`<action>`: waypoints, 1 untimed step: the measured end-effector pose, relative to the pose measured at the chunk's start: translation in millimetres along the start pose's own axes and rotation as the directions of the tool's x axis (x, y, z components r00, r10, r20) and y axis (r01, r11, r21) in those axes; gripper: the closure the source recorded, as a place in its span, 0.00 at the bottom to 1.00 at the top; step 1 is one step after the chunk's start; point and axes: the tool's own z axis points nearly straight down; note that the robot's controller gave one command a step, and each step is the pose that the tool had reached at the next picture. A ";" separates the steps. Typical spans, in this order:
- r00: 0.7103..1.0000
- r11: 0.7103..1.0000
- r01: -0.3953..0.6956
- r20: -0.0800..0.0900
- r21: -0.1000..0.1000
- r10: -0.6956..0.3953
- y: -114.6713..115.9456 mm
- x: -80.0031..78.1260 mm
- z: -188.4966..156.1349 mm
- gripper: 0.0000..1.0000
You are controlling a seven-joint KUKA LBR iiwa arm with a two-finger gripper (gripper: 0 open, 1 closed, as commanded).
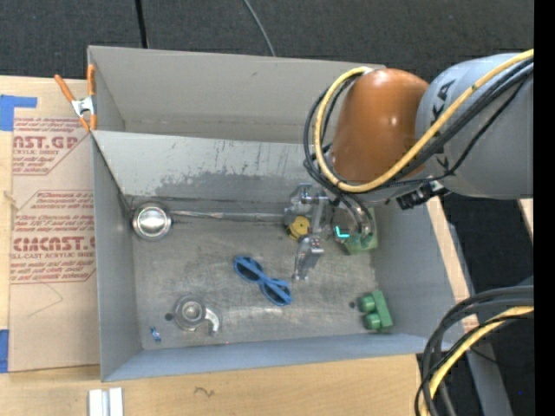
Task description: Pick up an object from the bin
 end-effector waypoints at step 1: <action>0.998 0.998 -0.067 0.019 -0.006 0.067 94.5 29.5 109.3 0.00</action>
Offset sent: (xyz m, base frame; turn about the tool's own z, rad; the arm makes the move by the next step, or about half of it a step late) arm -0.0329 0.0895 -0.1100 0.0724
